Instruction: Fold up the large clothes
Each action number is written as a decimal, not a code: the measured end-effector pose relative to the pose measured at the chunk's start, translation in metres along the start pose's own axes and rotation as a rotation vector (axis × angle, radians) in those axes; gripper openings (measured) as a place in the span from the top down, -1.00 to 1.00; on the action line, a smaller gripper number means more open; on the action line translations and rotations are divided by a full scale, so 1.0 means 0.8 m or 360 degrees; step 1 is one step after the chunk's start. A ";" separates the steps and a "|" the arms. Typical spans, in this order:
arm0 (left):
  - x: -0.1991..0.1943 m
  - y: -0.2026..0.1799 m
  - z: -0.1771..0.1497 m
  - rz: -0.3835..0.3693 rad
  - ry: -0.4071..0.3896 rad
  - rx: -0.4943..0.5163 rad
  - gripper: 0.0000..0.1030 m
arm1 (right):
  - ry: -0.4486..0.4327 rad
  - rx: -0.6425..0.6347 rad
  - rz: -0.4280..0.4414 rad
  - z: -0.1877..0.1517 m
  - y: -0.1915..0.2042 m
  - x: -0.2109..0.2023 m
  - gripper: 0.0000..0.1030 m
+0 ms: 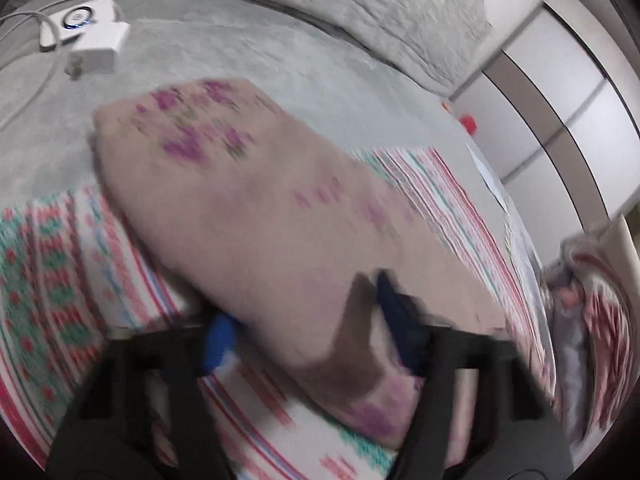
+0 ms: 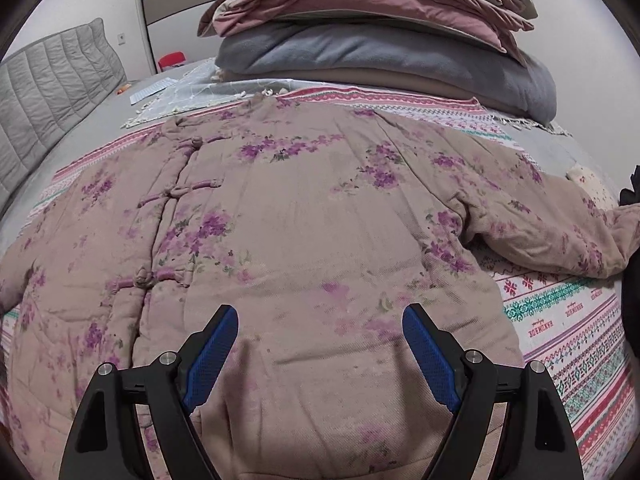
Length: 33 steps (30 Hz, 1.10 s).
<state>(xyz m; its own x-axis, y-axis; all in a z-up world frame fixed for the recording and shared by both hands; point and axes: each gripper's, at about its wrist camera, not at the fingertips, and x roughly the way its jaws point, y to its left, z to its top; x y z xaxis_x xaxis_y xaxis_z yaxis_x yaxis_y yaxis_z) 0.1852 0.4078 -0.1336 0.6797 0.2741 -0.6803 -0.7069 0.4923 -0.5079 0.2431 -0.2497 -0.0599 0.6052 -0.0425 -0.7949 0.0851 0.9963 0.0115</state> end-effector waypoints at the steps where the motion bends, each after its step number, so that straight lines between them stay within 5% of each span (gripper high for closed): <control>1: 0.003 0.003 0.008 0.0037 0.0028 -0.0023 0.48 | -0.0001 0.0002 0.0005 0.000 -0.001 0.000 -0.66; 3: -0.009 -0.004 0.012 0.0054 0.0020 0.0003 0.59 | -0.0002 0.0008 0.0016 0.002 -0.002 0.001 -0.66; 7: -0.064 -0.088 -0.004 0.0087 -0.0235 0.0420 0.67 | -0.0004 0.0052 0.0022 0.004 -0.010 0.003 -0.66; 12: -0.140 -0.184 -0.040 -0.0232 -0.0328 0.0692 0.69 | -0.0016 0.0117 0.0037 0.006 -0.019 0.001 -0.66; 17: -0.192 -0.268 -0.094 -0.0564 -0.0275 0.0931 0.70 | -0.0029 0.0111 0.0035 0.007 -0.018 -0.001 -0.66; 21: -0.200 -0.326 -0.163 -0.0798 -0.0107 0.1093 0.70 | -0.0020 0.0097 0.0031 0.007 -0.016 0.001 -0.66; 30: -0.165 -0.382 -0.326 -0.1006 0.0352 0.1452 0.69 | -0.0023 0.0125 0.0025 0.009 -0.023 0.003 -0.66; 33: -0.129 -0.385 -0.383 -0.1027 0.0627 0.1616 0.30 | -0.0015 0.0144 0.0041 0.009 -0.024 0.005 -0.66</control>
<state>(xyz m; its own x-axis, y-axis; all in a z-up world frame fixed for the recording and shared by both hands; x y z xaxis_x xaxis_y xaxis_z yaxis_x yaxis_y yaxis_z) 0.2728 -0.0256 -0.0684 0.6163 -0.4293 -0.6602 0.3173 0.9027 -0.2908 0.2500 -0.2699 -0.0590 0.6156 -0.0181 -0.7879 0.1403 0.9863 0.0869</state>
